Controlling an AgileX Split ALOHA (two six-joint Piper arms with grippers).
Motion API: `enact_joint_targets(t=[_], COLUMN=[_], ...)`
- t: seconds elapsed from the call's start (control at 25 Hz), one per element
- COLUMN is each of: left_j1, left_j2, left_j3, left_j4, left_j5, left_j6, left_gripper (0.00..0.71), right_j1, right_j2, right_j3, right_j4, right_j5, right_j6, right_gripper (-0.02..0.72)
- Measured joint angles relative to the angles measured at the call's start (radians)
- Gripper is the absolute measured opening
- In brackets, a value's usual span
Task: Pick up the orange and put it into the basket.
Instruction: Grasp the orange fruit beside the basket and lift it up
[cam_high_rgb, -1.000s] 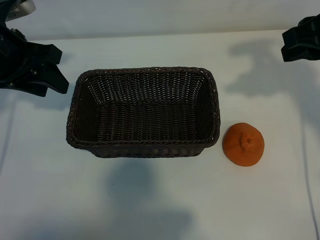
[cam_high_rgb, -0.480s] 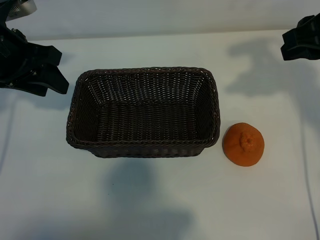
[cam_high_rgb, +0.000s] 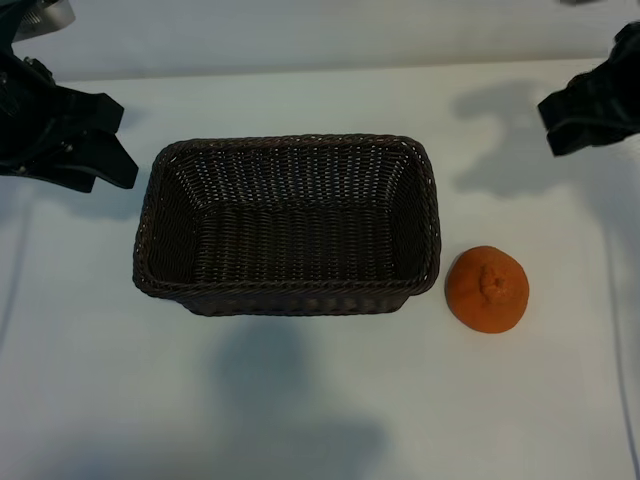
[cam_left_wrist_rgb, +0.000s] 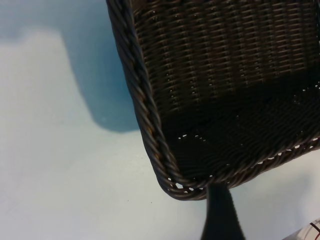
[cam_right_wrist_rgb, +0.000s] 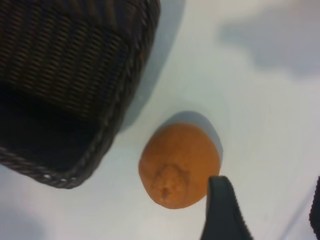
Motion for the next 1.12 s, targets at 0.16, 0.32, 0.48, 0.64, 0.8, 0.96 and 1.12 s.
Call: enact_joint_targets(t=[0.16, 0.32, 0.48, 0.64, 0.8, 0.96, 1.12], left_j1=[0.000, 0.000, 0.000, 0.000, 0.000, 0.000, 0.000], left_j2=[0.000, 0.000, 0.000, 0.000, 0.000, 0.000, 0.000], left_j3=[0.000, 0.000, 0.000, 0.000, 0.000, 0.000, 0.000], left_j4=[0.000, 0.000, 0.000, 0.000, 0.000, 0.000, 0.000], left_j5=[0.000, 0.000, 0.000, 0.000, 0.000, 0.000, 0.000], left_j6=[0.002, 0.002, 0.002, 0.002, 0.002, 0.002, 0.002], left_gripper=[0.498, 0.498, 0.498, 0.498, 0.498, 0.498, 0.498], right_j1=[0.000, 0.000, 0.000, 0.000, 0.000, 0.000, 0.000], right_j2=[0.025, 0.026, 0.026, 0.026, 0.026, 0.032, 0.065], right_j3=[0.074, 0.162, 0.192, 0.218, 0.230, 0.230, 0.246], right_j4=[-0.022, -0.032, -0.013, 0.005, 0.030, 0.089, 0.133], right_j5=[-0.052, -0.100, -0.123, -0.134, -0.133, -0.124, -0.130], right_j6=[-0.019, -0.030, -0.039, -0.055, -0.056, -0.093, -0.127], right_gripper=[0.421, 0.421, 0.421, 0.421, 0.421, 0.421, 0.421])
